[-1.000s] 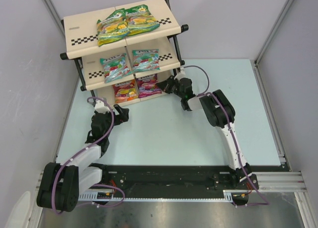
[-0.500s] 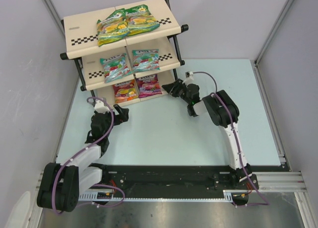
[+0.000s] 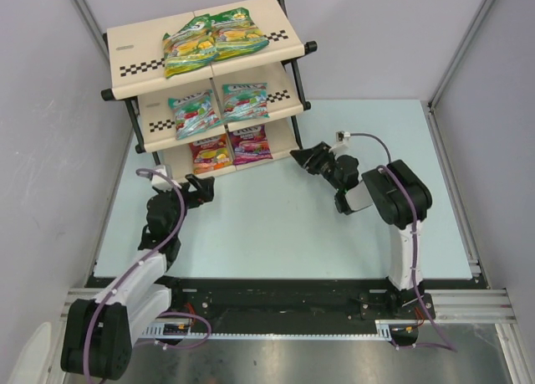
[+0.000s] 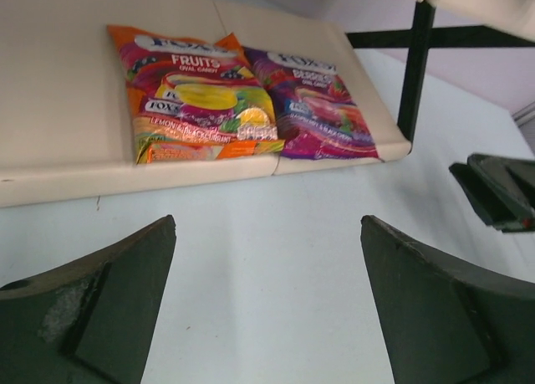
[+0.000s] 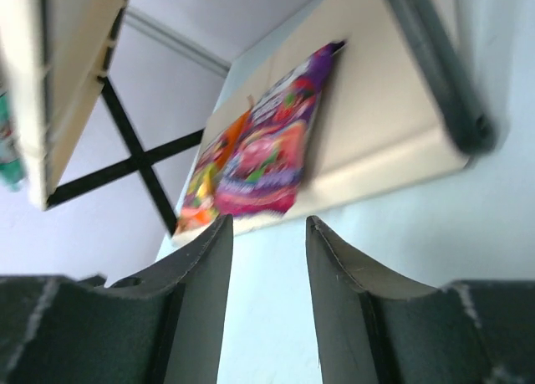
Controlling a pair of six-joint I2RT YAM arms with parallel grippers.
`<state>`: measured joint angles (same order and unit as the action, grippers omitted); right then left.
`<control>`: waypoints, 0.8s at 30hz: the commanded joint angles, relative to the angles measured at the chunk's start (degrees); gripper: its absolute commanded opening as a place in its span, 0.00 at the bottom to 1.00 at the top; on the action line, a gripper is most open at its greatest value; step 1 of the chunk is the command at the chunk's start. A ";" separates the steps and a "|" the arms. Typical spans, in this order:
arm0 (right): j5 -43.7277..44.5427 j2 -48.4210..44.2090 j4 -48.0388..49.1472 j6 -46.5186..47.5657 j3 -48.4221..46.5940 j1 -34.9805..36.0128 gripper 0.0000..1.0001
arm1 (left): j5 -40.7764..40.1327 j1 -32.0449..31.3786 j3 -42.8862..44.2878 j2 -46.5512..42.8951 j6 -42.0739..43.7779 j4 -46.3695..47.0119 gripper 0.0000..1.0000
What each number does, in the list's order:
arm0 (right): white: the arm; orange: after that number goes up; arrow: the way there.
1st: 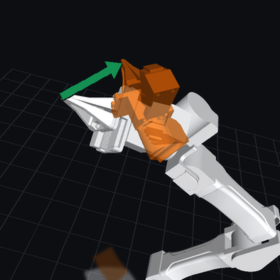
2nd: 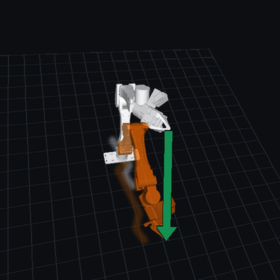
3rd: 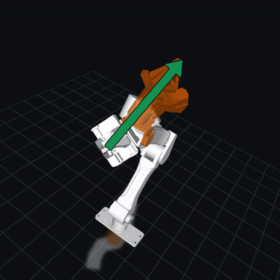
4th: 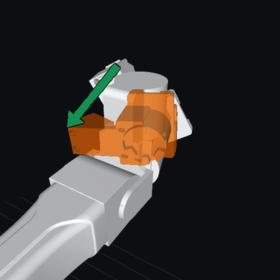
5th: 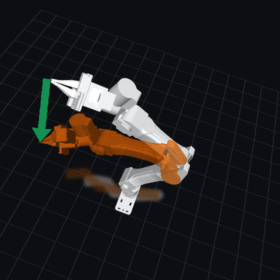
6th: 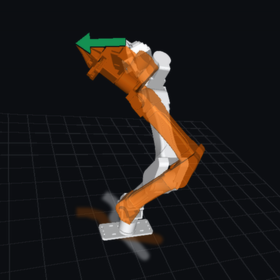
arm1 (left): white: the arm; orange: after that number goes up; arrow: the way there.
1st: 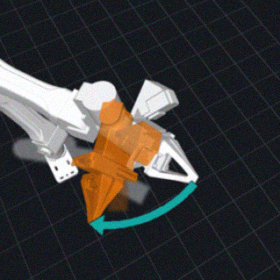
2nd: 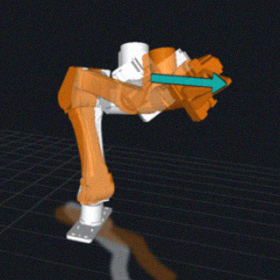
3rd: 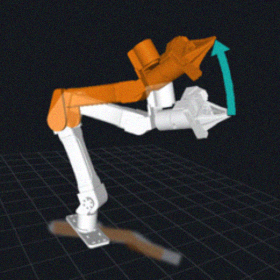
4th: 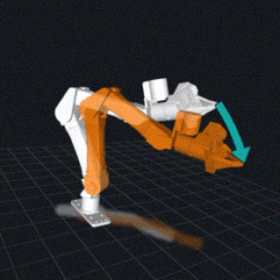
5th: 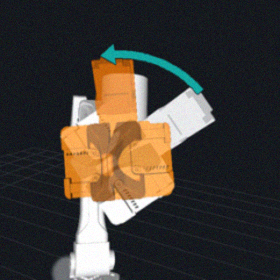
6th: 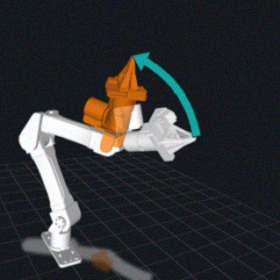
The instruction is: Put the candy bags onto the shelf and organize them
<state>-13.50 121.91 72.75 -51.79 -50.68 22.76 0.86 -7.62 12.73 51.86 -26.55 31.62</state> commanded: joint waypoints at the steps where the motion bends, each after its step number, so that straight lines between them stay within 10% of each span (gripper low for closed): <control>1: 1.10 -9.90 3.29 1.51 6.98 1.84 0.45 | 1.33 0.41 0.19 -5.17 -2.81 -2.60 0.98; 6: 3.38 -21.43 -6.55 7.48 14.98 4.39 0.65 | 0.28 0.32 0.98 -12.03 -3.42 -11.04 1.00; 8: 5.05 -28.54 -14.89 10.55 17.00 5.53 1.00 | -0.33 0.32 1.33 -15.63 -3.86 -15.34 1.00; 24: 27.55 -72.22 -74.82 22.88 18.68 12.92 1.00 | -12.46 0.23 0.10 -24.34 -3.43 -28.63 1.00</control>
<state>7.68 54.94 13.54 -31.38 -32.60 35.29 -9.08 -7.64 12.75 27.75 -29.58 4.23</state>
